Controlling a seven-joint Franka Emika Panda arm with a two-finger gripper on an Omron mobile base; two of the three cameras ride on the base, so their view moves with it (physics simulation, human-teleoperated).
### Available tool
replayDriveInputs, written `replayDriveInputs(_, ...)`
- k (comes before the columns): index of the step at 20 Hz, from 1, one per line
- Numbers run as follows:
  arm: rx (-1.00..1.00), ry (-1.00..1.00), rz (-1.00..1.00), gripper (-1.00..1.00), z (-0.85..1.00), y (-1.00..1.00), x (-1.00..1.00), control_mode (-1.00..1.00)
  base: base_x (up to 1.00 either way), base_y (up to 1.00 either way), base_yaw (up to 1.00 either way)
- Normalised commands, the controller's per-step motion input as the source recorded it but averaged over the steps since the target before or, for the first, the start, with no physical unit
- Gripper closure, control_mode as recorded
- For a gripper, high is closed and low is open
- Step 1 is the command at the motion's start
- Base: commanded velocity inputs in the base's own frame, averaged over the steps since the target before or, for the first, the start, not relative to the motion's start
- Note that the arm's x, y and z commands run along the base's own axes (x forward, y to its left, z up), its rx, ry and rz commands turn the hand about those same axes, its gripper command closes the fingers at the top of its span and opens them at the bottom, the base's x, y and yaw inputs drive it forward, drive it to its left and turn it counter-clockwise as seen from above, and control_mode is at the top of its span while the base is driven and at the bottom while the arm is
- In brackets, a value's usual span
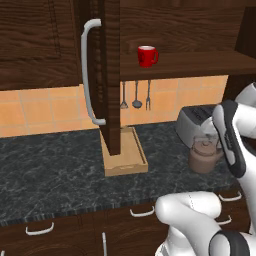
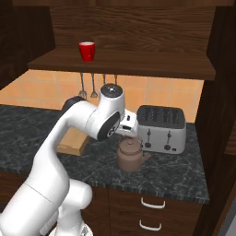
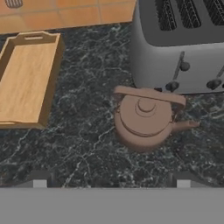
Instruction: Pick the kettle from the counter and place it on the tray. Then pick the mug from the cabinet and place it on the tray. Then close the cabinet doors.
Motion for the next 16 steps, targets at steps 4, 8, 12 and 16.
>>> replayDriveInputs(4,-0.02,0.12,0.03,-1.0,-0.29,-0.27,0.16,-1.0,0.0,0.0,0.0)
replayDriveInputs(8,-0.02,0.17,0.04,-1.0,-0.23,-0.08,0.36,-1.0,0.0,0.0,0.0)
replayDriveInputs(12,0.0,0.04,0.08,-1.0,-0.13,-0.14,0.33,-1.0,0.0,0.0,0.0)
replayDriveInputs(16,-0.02,0.0,0.13,-1.0,-0.12,-0.19,0.21,-1.0,0.0,0.0,0.0)
